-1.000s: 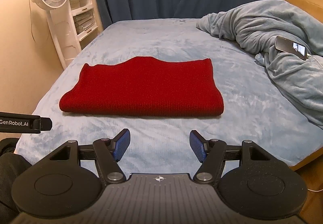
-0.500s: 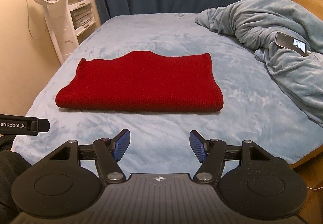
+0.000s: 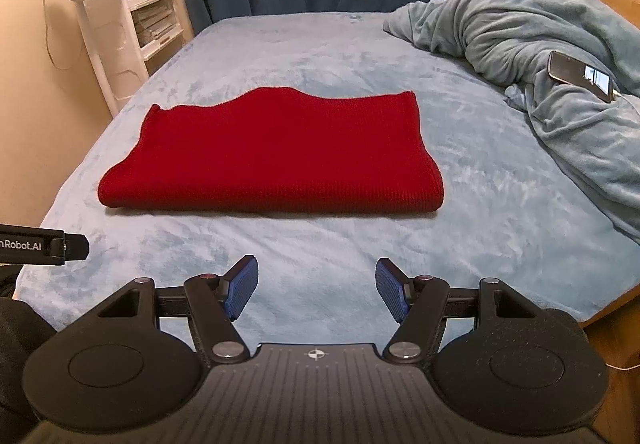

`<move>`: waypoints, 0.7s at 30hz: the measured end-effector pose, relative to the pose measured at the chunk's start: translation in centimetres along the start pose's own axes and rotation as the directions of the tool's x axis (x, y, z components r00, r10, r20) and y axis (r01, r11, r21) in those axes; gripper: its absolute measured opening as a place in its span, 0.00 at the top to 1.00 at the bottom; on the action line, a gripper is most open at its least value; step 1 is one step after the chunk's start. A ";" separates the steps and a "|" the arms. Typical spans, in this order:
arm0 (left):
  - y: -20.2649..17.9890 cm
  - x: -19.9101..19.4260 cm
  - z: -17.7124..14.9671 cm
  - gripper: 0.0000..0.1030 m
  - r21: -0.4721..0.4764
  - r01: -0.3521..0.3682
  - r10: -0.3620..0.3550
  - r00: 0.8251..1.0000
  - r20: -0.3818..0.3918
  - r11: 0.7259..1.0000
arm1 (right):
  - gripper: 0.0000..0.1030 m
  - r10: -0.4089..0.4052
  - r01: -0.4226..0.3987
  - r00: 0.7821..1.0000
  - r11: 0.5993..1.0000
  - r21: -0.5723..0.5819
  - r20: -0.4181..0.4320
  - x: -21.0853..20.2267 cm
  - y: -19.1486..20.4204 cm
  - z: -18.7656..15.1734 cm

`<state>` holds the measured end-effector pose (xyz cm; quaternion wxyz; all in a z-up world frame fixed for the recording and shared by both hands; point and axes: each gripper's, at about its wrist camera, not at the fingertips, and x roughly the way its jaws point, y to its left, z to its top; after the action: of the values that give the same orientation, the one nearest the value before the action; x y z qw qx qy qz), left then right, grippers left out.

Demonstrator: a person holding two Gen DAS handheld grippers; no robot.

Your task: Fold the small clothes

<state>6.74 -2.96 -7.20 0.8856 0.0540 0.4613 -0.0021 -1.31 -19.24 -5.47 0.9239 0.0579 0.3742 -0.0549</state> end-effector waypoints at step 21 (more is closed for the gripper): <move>8.7 12.6 6.8 0.00 -0.225 -0.214 0.184 0.972 -0.147 0.951 | 0.27 0.206 -0.112 0.978 0.406 0.907 0.028 19.9 -17.2 2.1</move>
<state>20.00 5.58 -12.79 0.8509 -0.0069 0.5044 0.1464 11.83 -37.69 -19.01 0.7314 0.5820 0.3190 -0.1566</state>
